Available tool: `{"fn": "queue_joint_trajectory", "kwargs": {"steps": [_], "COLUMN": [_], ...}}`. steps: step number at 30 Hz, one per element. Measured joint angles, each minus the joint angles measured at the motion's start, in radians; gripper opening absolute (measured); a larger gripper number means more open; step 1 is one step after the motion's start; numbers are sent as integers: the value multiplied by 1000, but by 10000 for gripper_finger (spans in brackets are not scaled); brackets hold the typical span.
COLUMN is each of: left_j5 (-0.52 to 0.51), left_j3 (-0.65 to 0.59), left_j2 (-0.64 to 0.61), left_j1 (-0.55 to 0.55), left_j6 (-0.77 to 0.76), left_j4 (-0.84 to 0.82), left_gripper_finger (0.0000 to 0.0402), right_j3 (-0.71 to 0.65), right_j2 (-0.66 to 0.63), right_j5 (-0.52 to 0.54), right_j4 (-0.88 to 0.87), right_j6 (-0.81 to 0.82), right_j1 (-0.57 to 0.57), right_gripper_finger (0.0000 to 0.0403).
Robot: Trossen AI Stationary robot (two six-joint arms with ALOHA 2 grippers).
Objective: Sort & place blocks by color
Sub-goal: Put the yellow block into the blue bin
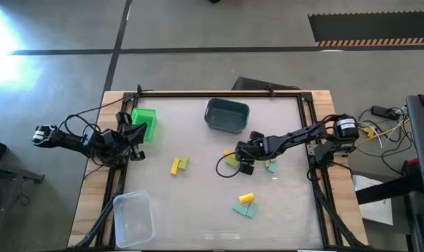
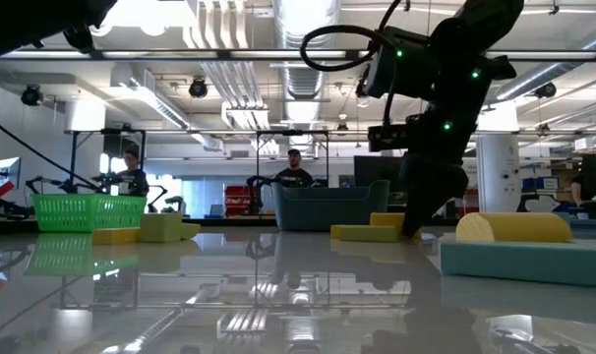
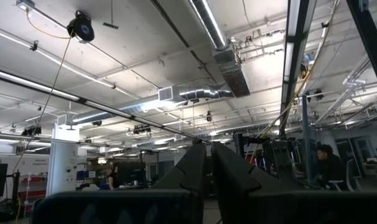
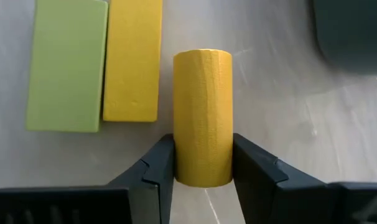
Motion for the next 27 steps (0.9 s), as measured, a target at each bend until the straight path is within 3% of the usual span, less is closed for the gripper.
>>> {"fn": "queue_joint_trajectory", "kwargs": {"steps": [9, 14, 23, 27], "left_j5": [0, 0, 0, 0], "left_j3": [0, 0, -1, -1], "left_j2": [0, 0, 1, 1], "left_j1": [0, 0, 0, 0], "left_j6": [-1, -1, -2, -2], "left_j4": [0, 0, 0, 0], "left_gripper_finger": [10, 10, 10, 10], "right_j3": [1, 44, 252, 357], "right_j2": [-43, -68, -93, -77], "right_j5": [0, 8, 20, 35], "right_j4": [-25, -129, -416, -447], "right_j6": [20, 21, 18, -26], "right_j1": [-2, -2, -2, -13], "right_gripper_finger": [113, 113, 113, 113]}}
